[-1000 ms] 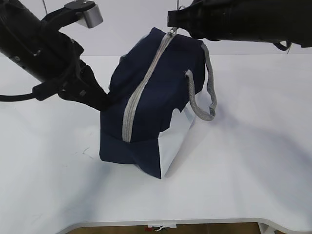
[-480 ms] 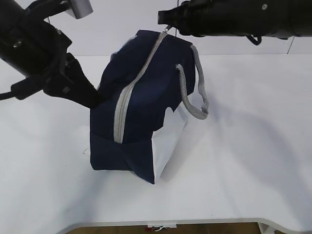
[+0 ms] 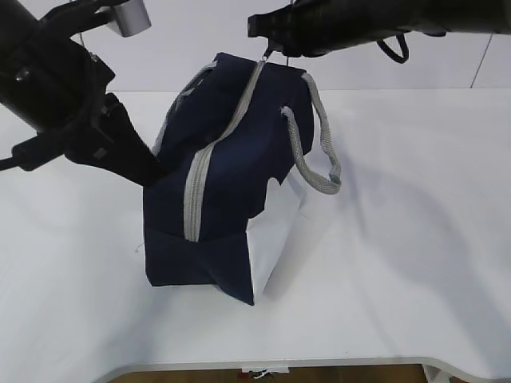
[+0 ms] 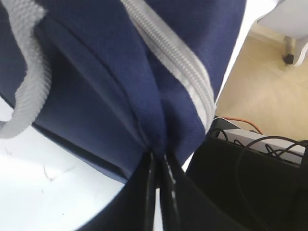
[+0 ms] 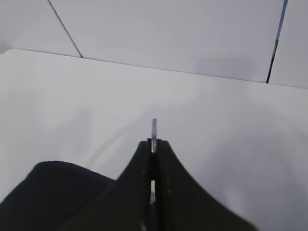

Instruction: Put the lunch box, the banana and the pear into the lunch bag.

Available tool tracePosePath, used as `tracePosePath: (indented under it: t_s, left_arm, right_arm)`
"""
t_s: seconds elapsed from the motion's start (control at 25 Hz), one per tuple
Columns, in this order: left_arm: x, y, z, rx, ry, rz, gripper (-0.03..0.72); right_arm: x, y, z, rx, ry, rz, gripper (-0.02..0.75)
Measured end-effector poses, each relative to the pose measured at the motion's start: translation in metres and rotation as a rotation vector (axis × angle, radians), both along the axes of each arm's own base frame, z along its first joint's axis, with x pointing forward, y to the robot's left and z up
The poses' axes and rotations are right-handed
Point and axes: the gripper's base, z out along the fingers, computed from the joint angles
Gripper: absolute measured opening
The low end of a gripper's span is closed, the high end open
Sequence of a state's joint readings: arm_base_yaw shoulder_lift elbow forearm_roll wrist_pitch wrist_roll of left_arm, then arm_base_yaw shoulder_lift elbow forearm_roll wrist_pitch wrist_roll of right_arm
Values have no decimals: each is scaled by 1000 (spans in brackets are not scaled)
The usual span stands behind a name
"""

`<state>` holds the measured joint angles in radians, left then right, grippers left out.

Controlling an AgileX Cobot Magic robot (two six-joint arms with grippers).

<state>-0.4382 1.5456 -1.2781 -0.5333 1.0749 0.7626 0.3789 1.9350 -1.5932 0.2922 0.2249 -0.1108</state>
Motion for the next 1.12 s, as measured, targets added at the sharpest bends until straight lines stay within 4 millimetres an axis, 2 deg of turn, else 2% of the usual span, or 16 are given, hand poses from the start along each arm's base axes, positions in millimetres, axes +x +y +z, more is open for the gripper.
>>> tracePosePath:
  t_s: [0.32,0.44,0.52,0.6,0.68,0.92,1.04,1.12]
  left_arm:
    - [-1,0,1,-13,62,75,7]
    - [-3,0,3,-16,119,127,129]
    - [-4,0,8,-26,145,169,265]
    - [-3,-1,15,-38,164,202,368]
    - [-2,-1,24,-50,172,237,420]
    - [11,-5,60,-109,118,321,447]
    - [27,-13,63,-121,107,325,447]
    - [41,-19,58,-116,112,328,447]
  right_arm:
    - [-7,5,12,-1,149,63,13]
    - [-7,6,16,10,162,71,13]
    - [-8,7,18,9,167,76,13]
    - [-8,7,18,9,175,79,13]
    - [-9,7,17,6,184,82,13]
    - [-10,7,16,2,196,87,13]
    - [-10,7,16,3,198,87,13]
    - [-10,7,16,3,198,87,13]
